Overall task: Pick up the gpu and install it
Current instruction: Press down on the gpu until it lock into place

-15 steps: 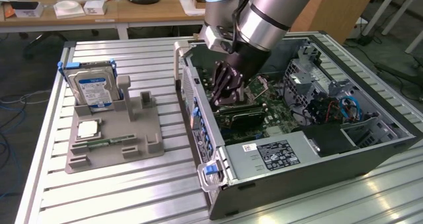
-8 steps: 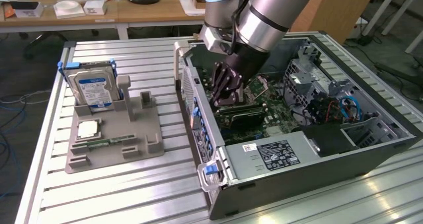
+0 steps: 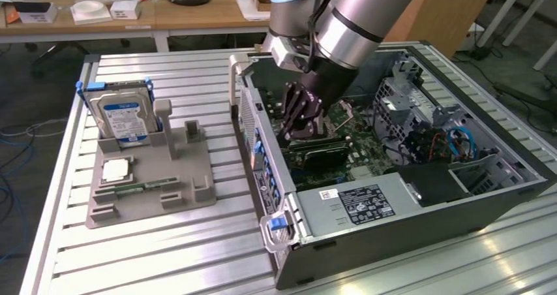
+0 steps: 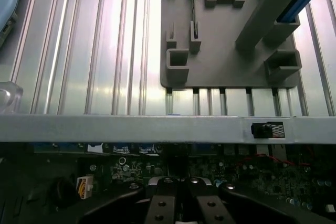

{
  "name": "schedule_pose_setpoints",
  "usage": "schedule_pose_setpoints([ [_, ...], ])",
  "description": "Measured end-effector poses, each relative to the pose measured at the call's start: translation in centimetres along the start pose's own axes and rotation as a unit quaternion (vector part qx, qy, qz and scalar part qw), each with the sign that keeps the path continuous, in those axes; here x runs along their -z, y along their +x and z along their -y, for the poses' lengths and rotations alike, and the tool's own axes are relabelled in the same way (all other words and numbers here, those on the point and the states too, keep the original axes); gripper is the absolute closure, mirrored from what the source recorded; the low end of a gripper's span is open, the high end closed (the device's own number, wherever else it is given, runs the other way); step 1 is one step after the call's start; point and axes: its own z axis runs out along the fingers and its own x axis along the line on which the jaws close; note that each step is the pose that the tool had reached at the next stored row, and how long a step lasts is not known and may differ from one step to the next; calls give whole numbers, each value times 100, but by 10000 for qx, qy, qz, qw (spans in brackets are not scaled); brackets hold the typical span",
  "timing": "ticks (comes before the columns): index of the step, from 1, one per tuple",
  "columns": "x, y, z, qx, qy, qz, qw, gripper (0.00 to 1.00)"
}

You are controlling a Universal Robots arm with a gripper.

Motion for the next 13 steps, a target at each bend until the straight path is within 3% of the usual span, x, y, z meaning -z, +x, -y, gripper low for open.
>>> schedule_pose_setpoints([
  [4, 3, 0, 23, 0, 0, 1, 10000, 90],
  [5, -3, 0, 25, 0, 0, -7, 10000, 90],
  [8, -20, 0, 31, 6, 1, -75, 10000, 90],
  [9, -24, 1, 32, 9, 1, -85, 10000, 90],
  [13, -29, 23, 33, 10, 1, -89, 10000, 90],
])
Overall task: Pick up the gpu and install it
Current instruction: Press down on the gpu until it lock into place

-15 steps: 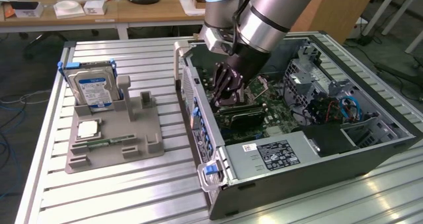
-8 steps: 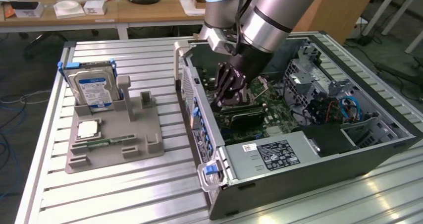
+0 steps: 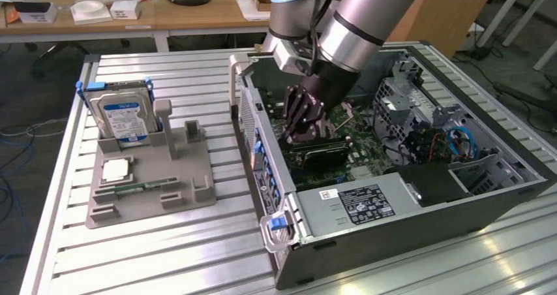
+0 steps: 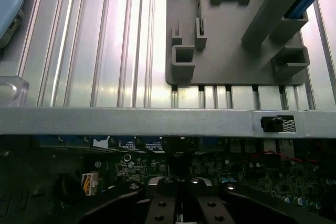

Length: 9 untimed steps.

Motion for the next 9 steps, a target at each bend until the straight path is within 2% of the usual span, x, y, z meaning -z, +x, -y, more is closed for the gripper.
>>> schedule_pose_setpoints([
  [1, -1, 4, -1, 0, 15, 0, 10000, 90],
  [2, -1, 6, -1, 2, 75, -2, 10000, 90],
  [4, -5, 6, -5, 7, 235, -2, 9997, 90],
  [7, -9, 6, -12, 12, 508, -4, 9987, 90],
  [8, -13, 6, -16, 14, 578, -4, 9983, 90],
  [9, -17, 6, -15, 15, 609, -3, 9981, 90],
])
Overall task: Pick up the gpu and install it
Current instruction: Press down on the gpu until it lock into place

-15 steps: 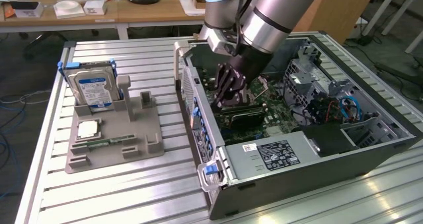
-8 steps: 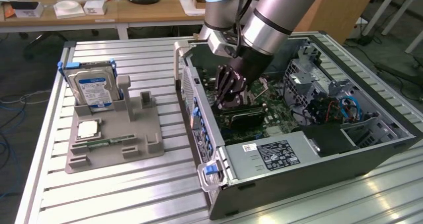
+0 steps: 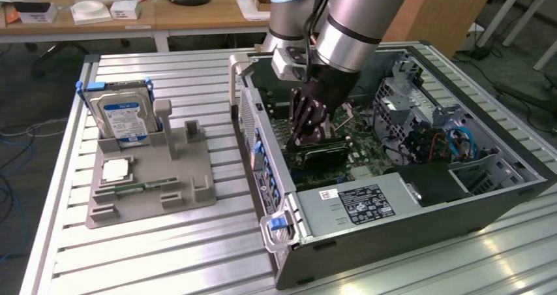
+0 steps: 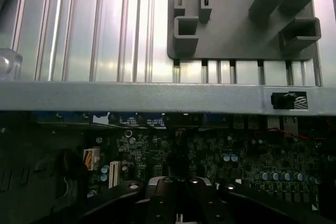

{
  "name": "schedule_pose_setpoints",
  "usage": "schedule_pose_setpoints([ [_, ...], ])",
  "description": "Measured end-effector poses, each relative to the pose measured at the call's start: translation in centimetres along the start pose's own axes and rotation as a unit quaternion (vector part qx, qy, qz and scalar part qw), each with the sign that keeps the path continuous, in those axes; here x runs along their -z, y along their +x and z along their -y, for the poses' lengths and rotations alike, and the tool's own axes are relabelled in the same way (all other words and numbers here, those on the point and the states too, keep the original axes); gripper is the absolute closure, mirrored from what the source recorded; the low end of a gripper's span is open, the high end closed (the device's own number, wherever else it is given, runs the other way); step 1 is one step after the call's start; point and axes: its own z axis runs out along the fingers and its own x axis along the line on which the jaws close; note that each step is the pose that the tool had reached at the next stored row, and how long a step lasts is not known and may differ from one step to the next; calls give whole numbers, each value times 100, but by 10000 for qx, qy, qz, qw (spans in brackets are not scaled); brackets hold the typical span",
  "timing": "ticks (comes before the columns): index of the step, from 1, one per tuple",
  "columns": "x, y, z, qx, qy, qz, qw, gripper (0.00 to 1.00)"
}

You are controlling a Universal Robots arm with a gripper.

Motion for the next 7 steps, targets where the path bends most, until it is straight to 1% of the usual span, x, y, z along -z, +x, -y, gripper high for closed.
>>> schedule_pose_setpoints([
  [7, 1, 0, 0, 2, 2, -1, 10000, 90],
])
